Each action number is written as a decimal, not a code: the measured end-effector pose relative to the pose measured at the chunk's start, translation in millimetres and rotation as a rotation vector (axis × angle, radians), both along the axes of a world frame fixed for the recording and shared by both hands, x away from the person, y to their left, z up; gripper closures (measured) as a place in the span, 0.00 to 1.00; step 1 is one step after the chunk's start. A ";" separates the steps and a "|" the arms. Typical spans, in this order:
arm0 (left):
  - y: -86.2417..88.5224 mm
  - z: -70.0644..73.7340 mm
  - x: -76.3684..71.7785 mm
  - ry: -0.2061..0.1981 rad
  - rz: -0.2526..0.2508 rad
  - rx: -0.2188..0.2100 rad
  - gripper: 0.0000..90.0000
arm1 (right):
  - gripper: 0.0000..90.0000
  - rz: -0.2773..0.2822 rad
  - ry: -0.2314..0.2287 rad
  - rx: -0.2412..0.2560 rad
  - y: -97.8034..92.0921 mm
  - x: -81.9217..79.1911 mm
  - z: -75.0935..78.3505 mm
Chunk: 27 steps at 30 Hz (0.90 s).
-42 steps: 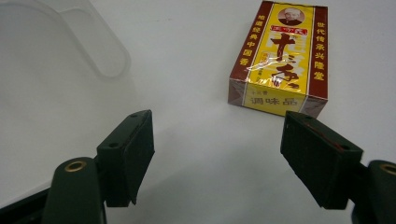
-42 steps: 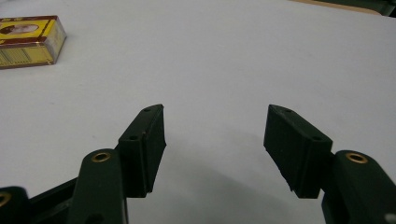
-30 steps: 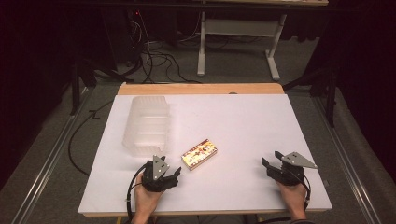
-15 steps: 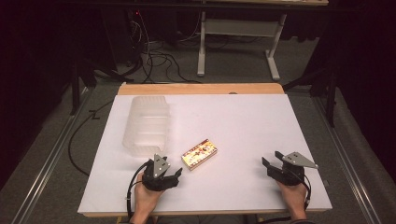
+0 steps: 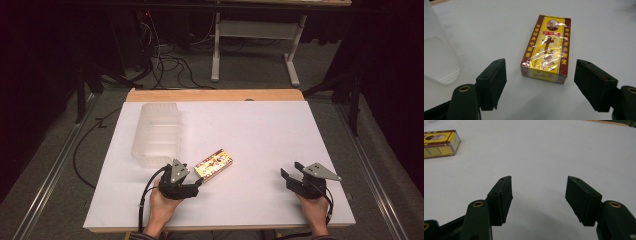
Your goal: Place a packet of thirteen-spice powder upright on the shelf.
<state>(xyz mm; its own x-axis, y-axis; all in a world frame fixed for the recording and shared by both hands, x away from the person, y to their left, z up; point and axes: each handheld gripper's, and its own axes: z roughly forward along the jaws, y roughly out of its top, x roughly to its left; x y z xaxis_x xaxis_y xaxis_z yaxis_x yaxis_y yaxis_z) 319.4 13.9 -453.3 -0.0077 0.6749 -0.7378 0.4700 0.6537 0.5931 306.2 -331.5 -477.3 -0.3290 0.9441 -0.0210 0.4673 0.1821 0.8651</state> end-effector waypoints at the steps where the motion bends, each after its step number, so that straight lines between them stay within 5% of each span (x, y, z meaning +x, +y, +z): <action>1: -1.9 1.4 1.0 0.000 -0.003 -0.001 0.29 | 0.43 0.000 0.000 0.000 0.0 -0.1 0.0; 27: -62.1 15.6 55.1 0.081 -0.084 0.106 0.24 | 0.43 -0.003 -0.009 0.013 -1.4 -0.9 0.2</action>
<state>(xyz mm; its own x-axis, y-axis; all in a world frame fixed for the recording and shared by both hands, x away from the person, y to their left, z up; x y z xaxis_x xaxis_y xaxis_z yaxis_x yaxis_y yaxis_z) 374.6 -48.2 -437.7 -0.0040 0.7499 -0.6616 0.5695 0.5455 0.6149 305.4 -332.9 -477.1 -0.3261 0.9453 -0.0122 0.4596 0.1698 0.8717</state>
